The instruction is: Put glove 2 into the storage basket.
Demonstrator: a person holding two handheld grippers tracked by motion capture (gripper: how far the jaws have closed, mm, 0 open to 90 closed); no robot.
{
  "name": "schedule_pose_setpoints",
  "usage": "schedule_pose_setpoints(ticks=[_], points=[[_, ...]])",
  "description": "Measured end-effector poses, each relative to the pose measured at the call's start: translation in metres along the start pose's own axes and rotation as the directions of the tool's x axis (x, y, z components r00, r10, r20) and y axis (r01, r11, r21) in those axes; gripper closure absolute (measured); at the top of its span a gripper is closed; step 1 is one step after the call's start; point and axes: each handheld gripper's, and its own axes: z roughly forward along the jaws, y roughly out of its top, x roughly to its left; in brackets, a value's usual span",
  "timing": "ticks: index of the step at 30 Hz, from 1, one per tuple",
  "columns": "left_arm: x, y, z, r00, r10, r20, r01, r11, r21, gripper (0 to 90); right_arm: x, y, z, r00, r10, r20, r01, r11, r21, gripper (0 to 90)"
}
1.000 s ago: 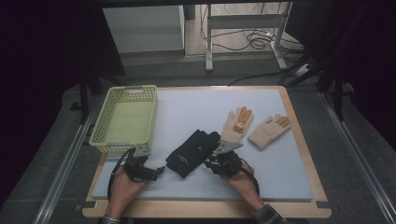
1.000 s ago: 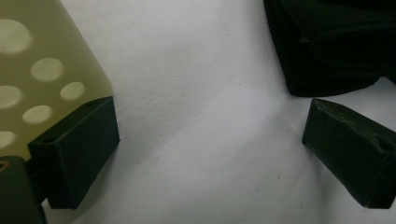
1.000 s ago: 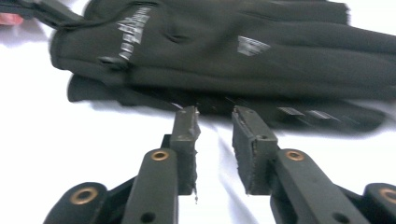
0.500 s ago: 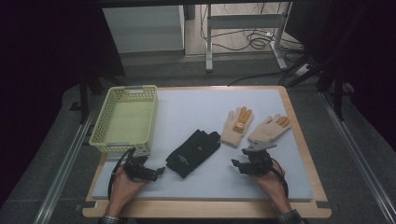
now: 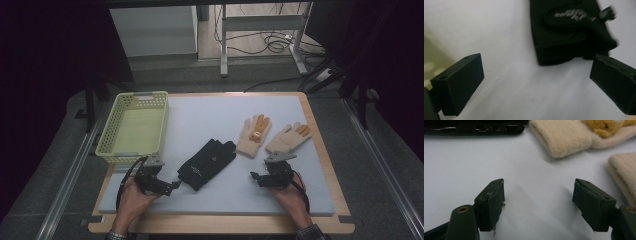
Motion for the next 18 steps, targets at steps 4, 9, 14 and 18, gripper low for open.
schedule_pose_setpoints(ticks=[4,9,14,18], points=[[-0.005,0.015,0.002,0.9999,0.015,0.006,-0.015,0.9999,-0.002,0.0,0.000,0.000,0.000,1.0000,0.000,0.001,0.000,1.000,-0.001,24.9],[-0.015,0.041,0.018,0.9991,0.033,0.028,-0.034,0.9993,0.015,0.0,0.000,0.000,0.000,1.0000,0.000,0.007,0.000,1.000,0.000,24.0],[-0.022,0.064,0.041,0.9973,0.068,0.028,-0.069,0.9963,0.051,0.0,0.000,0.000,0.000,1.0000,0.001,0.009,-0.001,1.000,0.000,23.4],[-0.022,0.075,0.058,0.9978,0.059,0.030,-0.061,0.9957,0.070,0.0,0.000,0.000,0.000,1.0000,0.002,0.010,-0.002,1.000,0.000,23.2]])
